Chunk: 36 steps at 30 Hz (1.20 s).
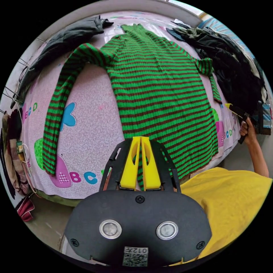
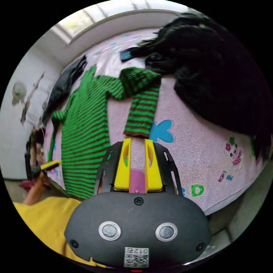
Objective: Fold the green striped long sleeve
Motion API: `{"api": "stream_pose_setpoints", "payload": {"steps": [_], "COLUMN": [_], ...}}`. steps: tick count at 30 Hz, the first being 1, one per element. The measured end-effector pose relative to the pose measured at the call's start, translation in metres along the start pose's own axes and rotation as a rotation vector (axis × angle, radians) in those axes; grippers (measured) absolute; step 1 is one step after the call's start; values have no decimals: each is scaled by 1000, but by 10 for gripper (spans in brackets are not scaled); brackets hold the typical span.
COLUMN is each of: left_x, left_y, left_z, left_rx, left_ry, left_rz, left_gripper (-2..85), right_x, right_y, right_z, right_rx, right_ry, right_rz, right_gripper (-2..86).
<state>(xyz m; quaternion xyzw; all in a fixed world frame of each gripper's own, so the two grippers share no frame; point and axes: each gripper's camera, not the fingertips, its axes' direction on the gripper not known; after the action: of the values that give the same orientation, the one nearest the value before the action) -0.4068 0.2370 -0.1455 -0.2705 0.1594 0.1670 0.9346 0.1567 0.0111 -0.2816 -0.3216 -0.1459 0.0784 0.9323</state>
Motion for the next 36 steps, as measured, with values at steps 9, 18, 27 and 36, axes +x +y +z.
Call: {"api": "stream_pose_setpoints", "payload": {"steps": [9,18,27,36], "left_x": [48,42,19,-14], "left_y": [-61,-85,-96,-97], "left_z": [18,53,57,58], "left_rx": [-68,-186,-181,-143], "left_ry": [24,-1,74,181], "left_rz": [65,40,37,-18], "left_gripper": [1,1,1,2], "right_x": [29,7,-54,-174], "right_y": [-3,8,-47,62], "right_z": [15,-5,-116,-167], "right_rx": [-51,-86,-39,138], "right_ry": [-130,80,645,694], "right_rz": [109,-146,-725,-1355], "right_gripper": [77,15,7,7]}}
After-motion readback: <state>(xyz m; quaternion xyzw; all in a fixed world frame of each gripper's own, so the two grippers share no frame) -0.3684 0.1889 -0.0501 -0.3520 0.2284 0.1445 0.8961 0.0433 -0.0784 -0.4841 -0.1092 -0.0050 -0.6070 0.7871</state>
